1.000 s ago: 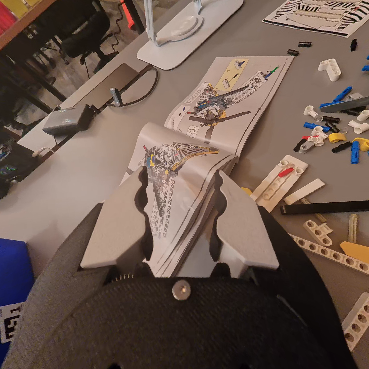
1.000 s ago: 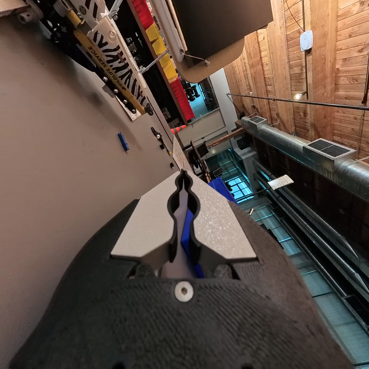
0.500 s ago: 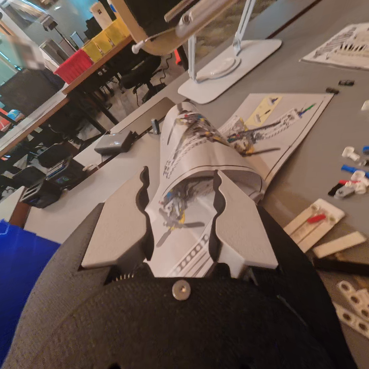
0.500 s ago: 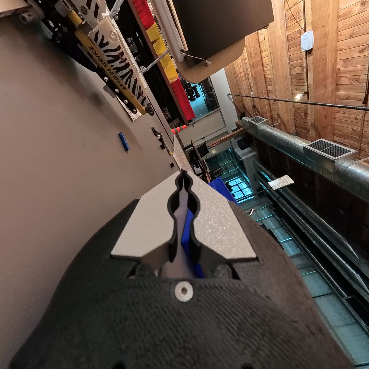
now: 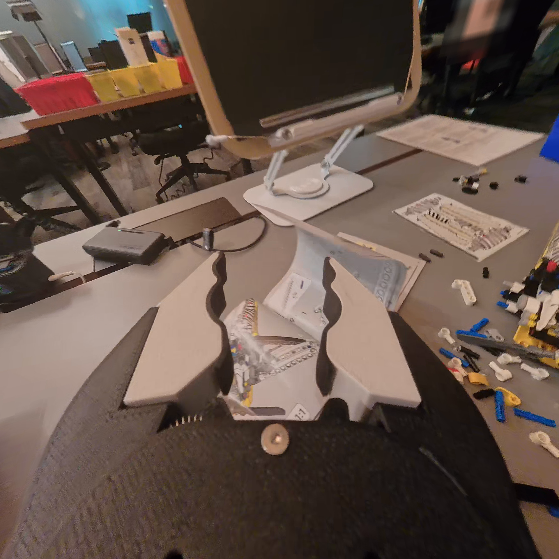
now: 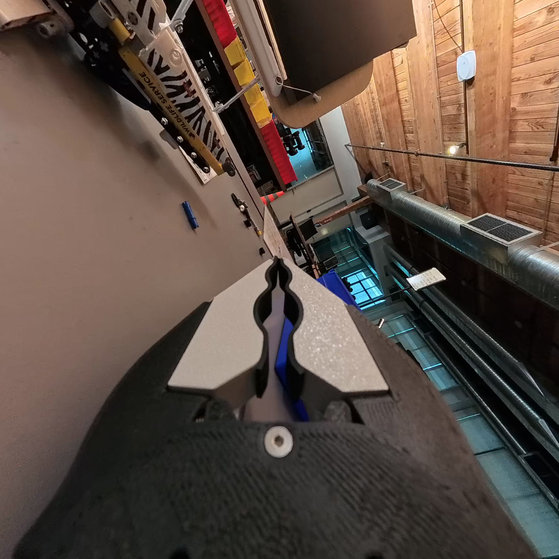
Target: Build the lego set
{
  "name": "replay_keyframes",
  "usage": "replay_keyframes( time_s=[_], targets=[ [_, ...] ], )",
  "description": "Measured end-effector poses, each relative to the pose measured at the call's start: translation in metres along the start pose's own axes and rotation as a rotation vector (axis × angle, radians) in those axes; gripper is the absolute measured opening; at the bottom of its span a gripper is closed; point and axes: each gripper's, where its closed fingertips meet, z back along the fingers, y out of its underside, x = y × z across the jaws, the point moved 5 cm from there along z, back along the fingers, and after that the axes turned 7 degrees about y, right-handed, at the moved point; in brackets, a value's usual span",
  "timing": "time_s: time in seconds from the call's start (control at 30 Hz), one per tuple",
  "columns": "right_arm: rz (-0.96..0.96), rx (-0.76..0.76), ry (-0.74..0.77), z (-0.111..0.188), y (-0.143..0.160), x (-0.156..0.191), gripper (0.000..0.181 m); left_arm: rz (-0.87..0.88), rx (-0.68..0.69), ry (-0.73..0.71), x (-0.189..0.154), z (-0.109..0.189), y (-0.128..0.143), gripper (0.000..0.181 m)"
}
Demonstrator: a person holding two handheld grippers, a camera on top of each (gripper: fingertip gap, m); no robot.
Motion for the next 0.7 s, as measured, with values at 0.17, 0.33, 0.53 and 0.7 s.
replay_keyframes(
  time_s=[0.17, 0.33, 0.53, 0.7],
  targets=[
    [0.002, 0.001, -0.001, 0.0, 0.0, 0.0, 0.0, 0.174, 0.01, -0.032, 0.037, 0.03, -0.005, 0.059],
    [0.005, 0.005, -0.004, 0.0, 0.0, 0.001, 0.0, 0.335, 0.194, -0.095, 0.049, 0.042, 0.04, 0.08],
    [0.01, 0.01, -0.01, -0.001, 0.001, 0.002, 0.0, 0.468, 0.275, -0.141, 0.055, 0.031, 0.085, 0.092],
    [0.013, 0.016, -0.014, -0.001, 0.001, 0.002, 0.0, 0.465, 0.334, -0.186, 0.063, 0.02, 0.103, 0.092]
  ],
)
